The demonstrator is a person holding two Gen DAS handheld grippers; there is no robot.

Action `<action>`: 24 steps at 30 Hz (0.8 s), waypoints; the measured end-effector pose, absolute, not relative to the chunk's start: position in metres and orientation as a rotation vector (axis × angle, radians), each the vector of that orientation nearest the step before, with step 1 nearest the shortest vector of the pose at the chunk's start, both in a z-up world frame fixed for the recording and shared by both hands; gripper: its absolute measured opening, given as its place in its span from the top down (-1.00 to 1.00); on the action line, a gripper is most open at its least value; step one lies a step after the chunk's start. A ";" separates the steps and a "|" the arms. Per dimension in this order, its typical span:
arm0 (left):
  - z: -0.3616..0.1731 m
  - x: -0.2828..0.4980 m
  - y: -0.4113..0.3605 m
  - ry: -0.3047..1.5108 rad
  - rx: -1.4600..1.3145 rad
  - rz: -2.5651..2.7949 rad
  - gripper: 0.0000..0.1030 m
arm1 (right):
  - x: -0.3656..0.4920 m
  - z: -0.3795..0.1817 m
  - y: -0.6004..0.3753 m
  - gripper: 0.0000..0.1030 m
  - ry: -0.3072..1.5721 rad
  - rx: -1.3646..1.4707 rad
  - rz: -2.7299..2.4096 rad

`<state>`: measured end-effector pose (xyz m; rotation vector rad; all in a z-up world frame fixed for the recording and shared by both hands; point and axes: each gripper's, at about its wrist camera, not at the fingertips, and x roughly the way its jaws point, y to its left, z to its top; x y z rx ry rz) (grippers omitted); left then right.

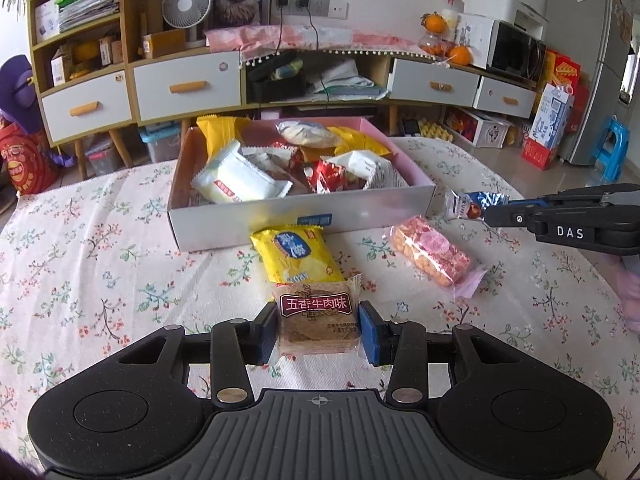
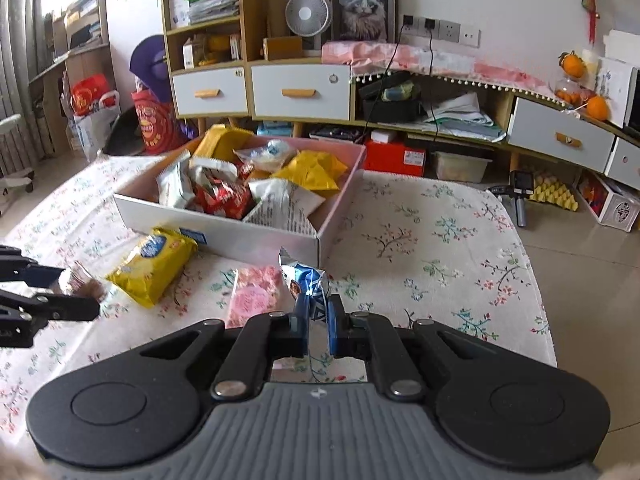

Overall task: Organize snacks
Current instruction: 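Lift the beef pack and silver packet toward the pink box, then lower both packs into the box and open both grippers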

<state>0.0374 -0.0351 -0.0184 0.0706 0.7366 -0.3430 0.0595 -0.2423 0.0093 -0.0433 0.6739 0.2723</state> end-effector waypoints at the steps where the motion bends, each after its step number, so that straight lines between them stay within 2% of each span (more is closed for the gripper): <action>1: -0.017 0.039 -0.034 0.732 0.068 -0.340 0.24 | 0.059 0.011 -0.242 0.85 0.669 -0.037 0.273; 10: -0.002 0.069 -0.026 0.708 0.045 -0.307 0.24 | 0.074 0.027 -0.229 0.85 0.629 0.010 0.274; 24: 0.011 0.174 -0.037 0.680 0.088 -0.315 0.24 | 0.129 0.029 -0.211 0.85 0.644 0.128 0.297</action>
